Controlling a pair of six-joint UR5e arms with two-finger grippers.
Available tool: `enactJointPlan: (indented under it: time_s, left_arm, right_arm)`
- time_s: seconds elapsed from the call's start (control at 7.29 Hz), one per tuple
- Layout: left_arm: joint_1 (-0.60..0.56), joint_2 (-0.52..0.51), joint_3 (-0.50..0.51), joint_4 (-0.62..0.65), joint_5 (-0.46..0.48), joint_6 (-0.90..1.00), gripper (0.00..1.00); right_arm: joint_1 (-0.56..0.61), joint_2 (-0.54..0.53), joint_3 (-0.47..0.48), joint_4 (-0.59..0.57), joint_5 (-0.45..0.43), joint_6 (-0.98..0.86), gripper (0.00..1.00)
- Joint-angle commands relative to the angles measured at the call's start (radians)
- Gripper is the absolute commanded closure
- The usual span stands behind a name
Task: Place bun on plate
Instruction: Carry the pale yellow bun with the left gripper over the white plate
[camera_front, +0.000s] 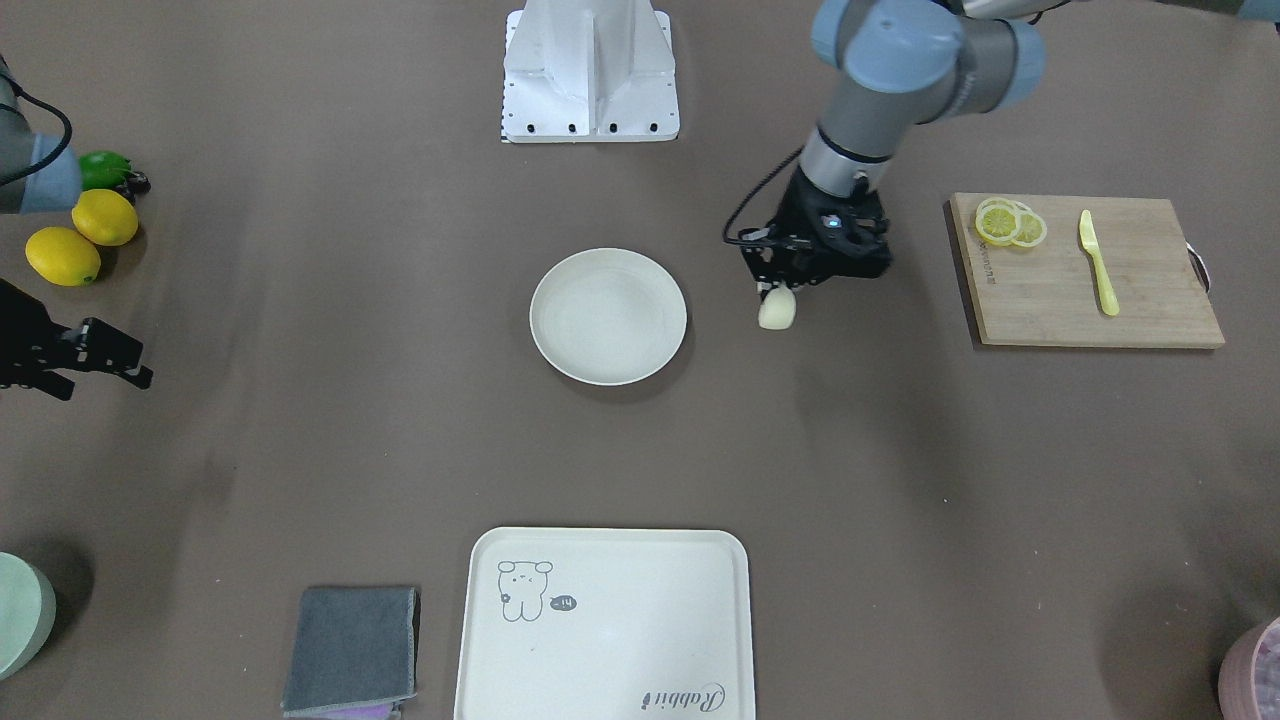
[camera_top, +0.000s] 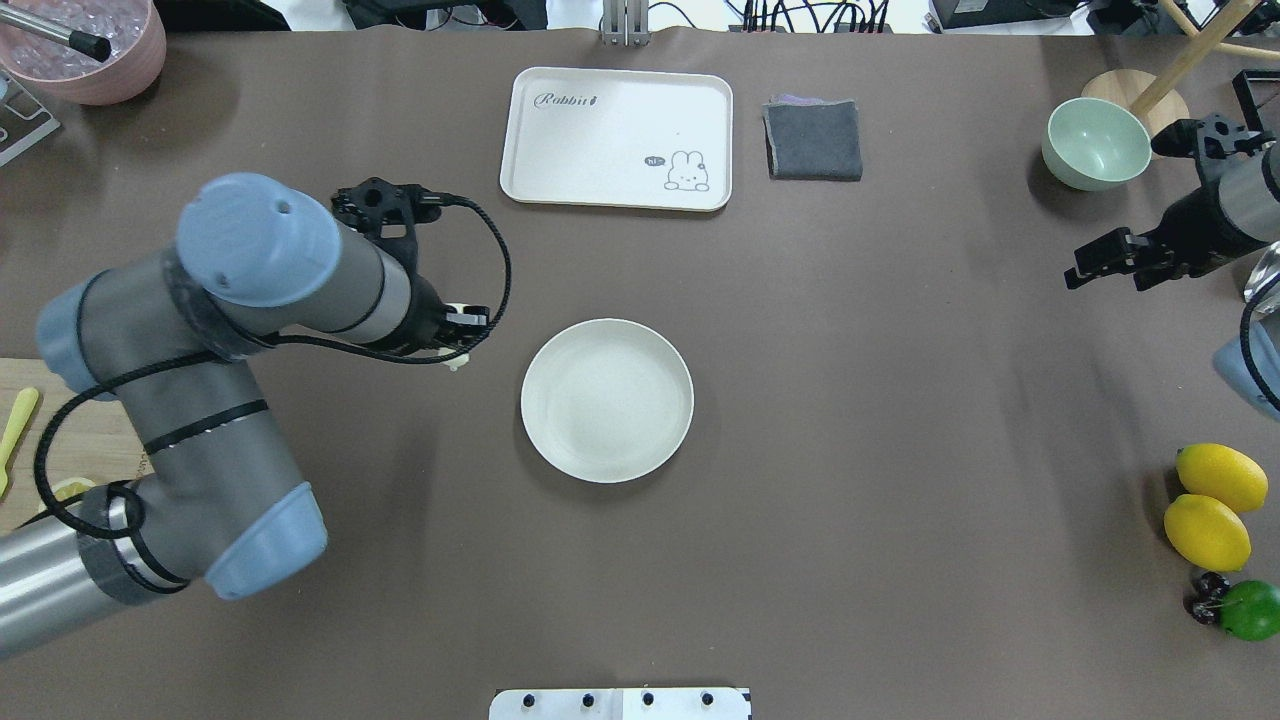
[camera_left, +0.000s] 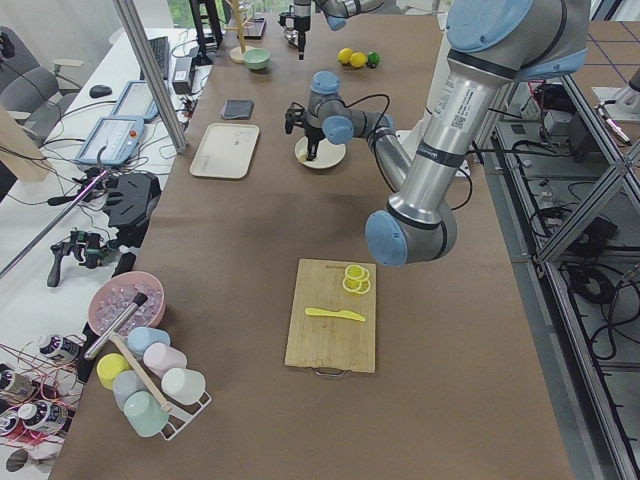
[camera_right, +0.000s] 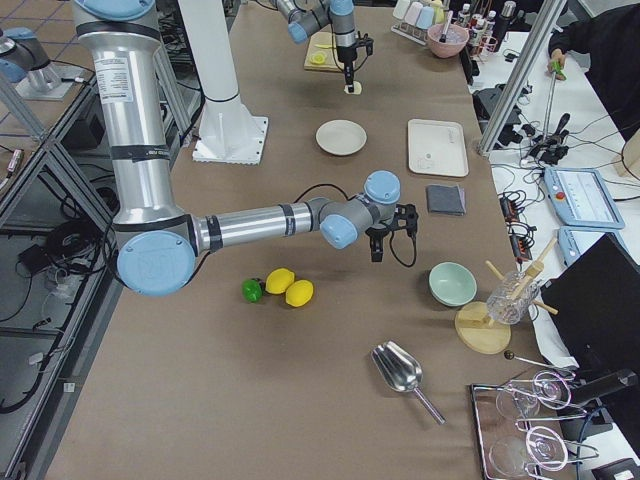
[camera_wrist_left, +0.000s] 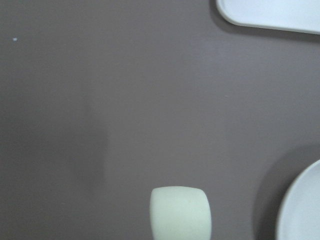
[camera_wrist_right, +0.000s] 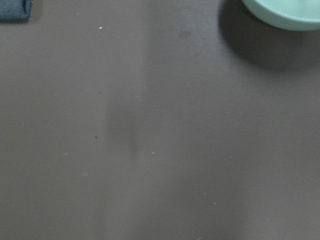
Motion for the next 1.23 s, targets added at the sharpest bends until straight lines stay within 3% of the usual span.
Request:
enactJointPlan:
  time_s: [0.0,0.27,0.55,0.69,1.1]
  left_arm:
    - [0.131,-0.135,0.095,0.052,0.119,-0.1,0.75]
    - [0.176,-0.213,0.199,0.032,0.155,-0.147,0.68]
    - [0.184,-0.255,0.313,-0.043,0.155,-0.177,0.52]
    - [0.185,-0.253,0.329,-0.071,0.157,-0.178,0.45]
    - [0.187,-0.255,0.324,-0.068,0.157,-0.18,0.39]
  right_arm:
    - [0.056,-0.071,-0.003,-0.007,0.001,-0.119,0.01]
    - [0.073,-0.108,0.004,-0.005,0.001,-0.136,0.01]
    - [0.082,-0.128,0.011,0.003,0.008,-0.136,0.01]
    - [0.09,-0.143,0.021,0.003,0.02,-0.136,0.01]
    - [0.118,-0.183,0.028,0.004,0.024,-0.179,0.01]
